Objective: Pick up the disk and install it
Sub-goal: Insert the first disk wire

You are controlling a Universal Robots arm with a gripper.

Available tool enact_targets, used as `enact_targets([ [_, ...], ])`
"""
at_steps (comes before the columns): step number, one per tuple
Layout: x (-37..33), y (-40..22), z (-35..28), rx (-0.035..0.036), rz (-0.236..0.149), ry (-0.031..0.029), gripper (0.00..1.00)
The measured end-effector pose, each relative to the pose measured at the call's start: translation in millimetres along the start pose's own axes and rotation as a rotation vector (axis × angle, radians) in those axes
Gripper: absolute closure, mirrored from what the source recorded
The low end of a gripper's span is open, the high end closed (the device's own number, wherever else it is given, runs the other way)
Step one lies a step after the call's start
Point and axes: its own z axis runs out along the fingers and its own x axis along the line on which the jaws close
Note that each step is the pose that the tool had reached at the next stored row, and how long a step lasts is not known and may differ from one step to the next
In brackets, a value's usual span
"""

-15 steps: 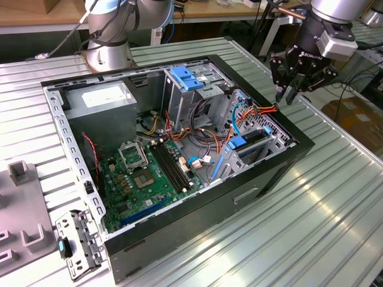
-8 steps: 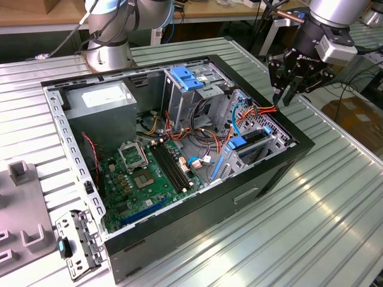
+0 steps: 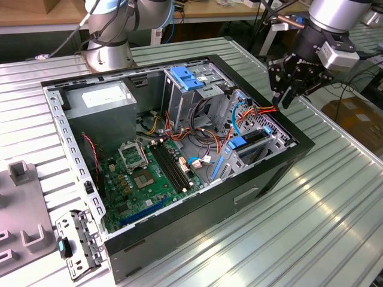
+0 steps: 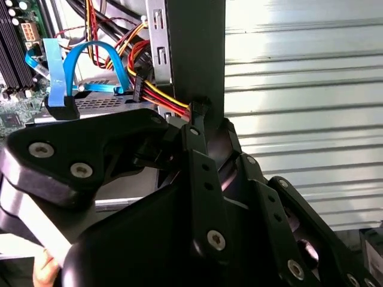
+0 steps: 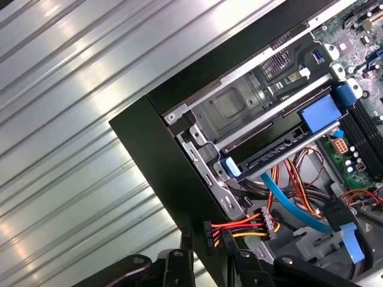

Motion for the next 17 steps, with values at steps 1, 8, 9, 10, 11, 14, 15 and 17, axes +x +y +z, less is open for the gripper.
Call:
enact_targets([
  [1, 0.1, 0.6, 0.5, 0.0009, -0.006, -0.0004, 0.69],
  [8, -0.7, 2.4, 6.5, 0.0180, -0.105, -0.0058, 0.69],
  [9, -0.7, 2.5, 6.7, 0.0195, -0.106, -0.0062, 0.69],
  [10, -0.8, 2.5, 6.7, 0.0197, -0.107, -0.0059, 0.69],
  [11, -0.7, 2.6, 6.7, 0.0202, -0.108, -0.0052, 0.69],
  [14, -0.7, 2.5, 5.5, 0.0203, -0.108, -0.0053, 0.84],
  [15, -0.5, 2.4, 2.3, 0.0202, -0.108, -0.0052, 0.84],
  [17, -0.4, 2.3, 0.3, 0.0205, -0.108, -0.0054, 0.84],
])
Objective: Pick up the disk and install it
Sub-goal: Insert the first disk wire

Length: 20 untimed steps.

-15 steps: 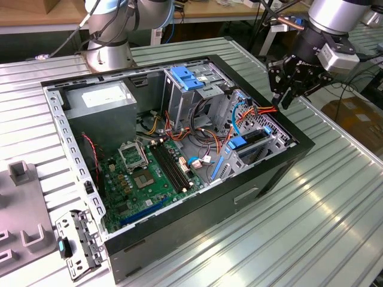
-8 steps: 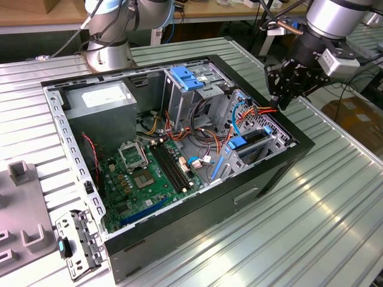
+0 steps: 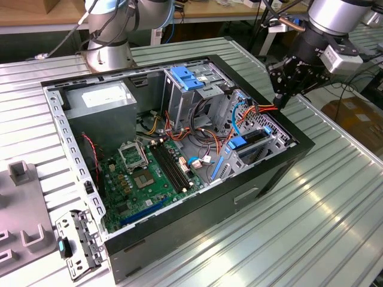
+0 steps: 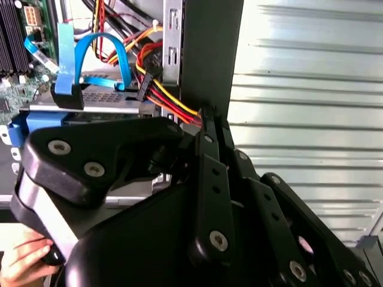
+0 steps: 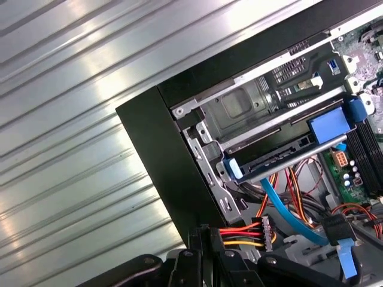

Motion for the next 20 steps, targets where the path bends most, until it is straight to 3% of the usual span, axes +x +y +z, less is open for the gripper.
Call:
enact_targets([
  [7, -0.6, 0.3, -0.3, -0.0004, 0.001, 0.0002, 0.84],
  [13, -1.5, 0.7, -0.2, -0.0037, 0.072, 0.0045, 0.84],
  [20, -11.4, 5.7, -1.0, -0.0039, 0.076, 0.0048, 0.84],
])
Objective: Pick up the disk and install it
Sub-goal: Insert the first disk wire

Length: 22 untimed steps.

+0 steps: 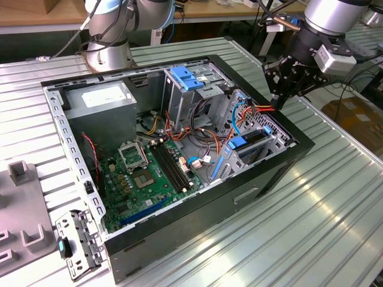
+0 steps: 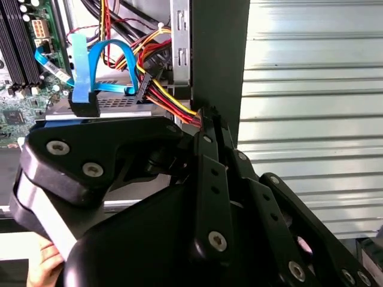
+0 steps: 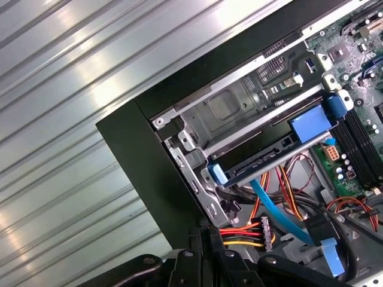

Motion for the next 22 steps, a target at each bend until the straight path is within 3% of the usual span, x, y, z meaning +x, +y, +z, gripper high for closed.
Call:
enact_targets([
  [2, -1.2, 0.8, 0.0, -0.0004, 0.010, 0.0005, 0.84],
  [4, -1.3, 0.8, -0.1, -0.0029, 0.060, 0.0037, 0.84],
  [6, -1.4, 0.8, -0.1, -0.0037, 0.075, 0.0046, 0.84],
  [13, -7.8, 4.8, -0.6, -0.0038, 0.082, 0.0049, 0.84],
  [16, -7.8, 4.7, -0.6, -0.0069, 0.143, 0.0087, 0.84],
  [22, -10.1, 6.0, -0.8, -0.0097, 0.202, 0.0123, 0.84],
])
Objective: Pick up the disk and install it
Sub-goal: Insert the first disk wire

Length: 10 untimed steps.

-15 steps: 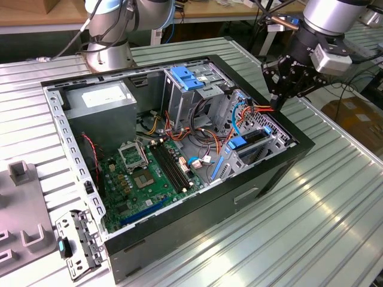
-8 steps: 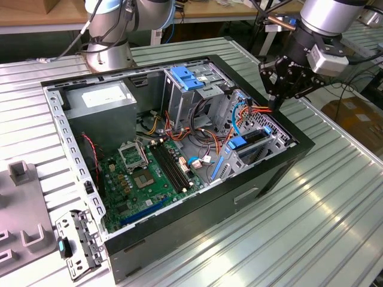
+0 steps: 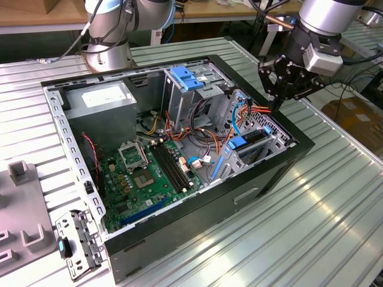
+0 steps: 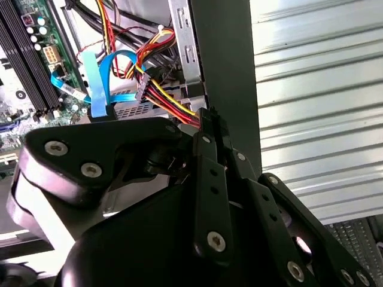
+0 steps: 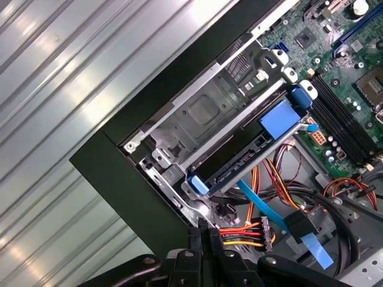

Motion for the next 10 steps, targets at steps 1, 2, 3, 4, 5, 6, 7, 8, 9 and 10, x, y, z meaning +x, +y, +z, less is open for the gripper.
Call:
enact_targets([
  [1, 0.0, 0.0, 0.0, -0.0009, 0.019, 0.0012, 0.84],
  [2, 0.0, 0.0, 0.0, -0.0017, 0.035, 0.0022, 0.84],
  [3, 0.0, 0.0, 0.0, -0.0035, 0.072, 0.0044, 0.84],
  [4, 0.0, 0.0, -0.1, -0.0051, 0.104, 0.0064, 0.84],
  [5, 0.0, 0.0, 0.0, -0.0060, 0.122, 0.0075, 0.84],
  [6, 0.0, 0.0, -0.1, -0.0068, 0.140, 0.0086, 0.84],
  [7, 0.0, 0.0, 0.0, -0.0076, 0.157, 0.0096, 0.84],
  [8, 0.0, 0.0, 0.0, -0.0083, 0.172, 0.0105, 0.84],
  [9, 0.0, 0.1, 0.0, -0.0091, 0.187, 0.0115, 0.84],
  [10, 0.0, 0.0, 0.0, -0.0097, 0.200, 0.0123, 0.84],
])
